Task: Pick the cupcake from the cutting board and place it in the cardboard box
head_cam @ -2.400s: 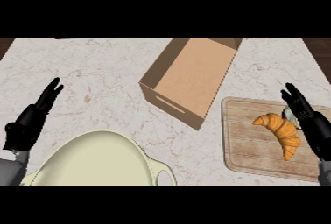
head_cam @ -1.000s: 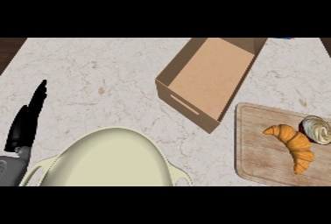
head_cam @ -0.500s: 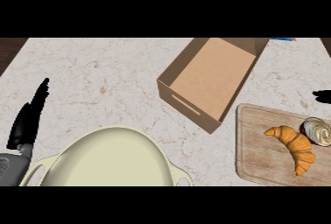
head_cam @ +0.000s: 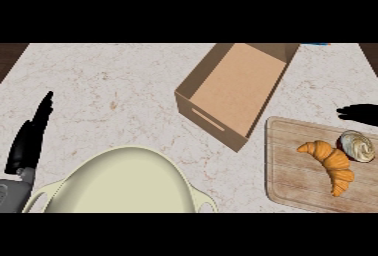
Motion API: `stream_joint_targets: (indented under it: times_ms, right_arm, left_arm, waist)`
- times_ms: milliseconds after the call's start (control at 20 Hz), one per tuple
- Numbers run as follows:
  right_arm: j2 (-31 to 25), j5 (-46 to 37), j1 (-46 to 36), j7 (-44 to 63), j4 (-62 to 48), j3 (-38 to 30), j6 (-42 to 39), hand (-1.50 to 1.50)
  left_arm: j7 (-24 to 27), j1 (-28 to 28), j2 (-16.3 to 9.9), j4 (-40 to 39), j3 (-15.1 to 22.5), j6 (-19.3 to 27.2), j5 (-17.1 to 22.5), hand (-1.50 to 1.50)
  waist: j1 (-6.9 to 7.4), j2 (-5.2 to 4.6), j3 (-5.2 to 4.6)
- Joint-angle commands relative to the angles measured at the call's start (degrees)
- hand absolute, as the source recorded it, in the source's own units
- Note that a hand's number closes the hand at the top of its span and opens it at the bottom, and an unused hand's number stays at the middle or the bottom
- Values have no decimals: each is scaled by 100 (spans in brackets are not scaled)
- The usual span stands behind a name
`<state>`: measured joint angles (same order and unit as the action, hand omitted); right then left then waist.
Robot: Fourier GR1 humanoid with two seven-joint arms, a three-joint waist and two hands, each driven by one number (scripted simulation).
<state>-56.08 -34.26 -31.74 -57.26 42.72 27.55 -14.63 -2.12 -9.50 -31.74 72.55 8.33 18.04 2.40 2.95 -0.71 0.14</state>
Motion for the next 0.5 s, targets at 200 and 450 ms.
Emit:
stream_joint_targets:
  times_ms: [200, 450]
  right_arm:
    - [675, -458, -732, -742, -774, 282, -295, -150]
    - [404, -294, -522, -1471, -980, 294, -152, -150]
  left_arm:
    - [-106, -118, 161, -123, -135, 48, -143, 0]
    - [-6, 309, -144, 140, -367, -282, 72, 0]
  waist:
    - [-150, 31, -9]
    - [-140, 48, -6]
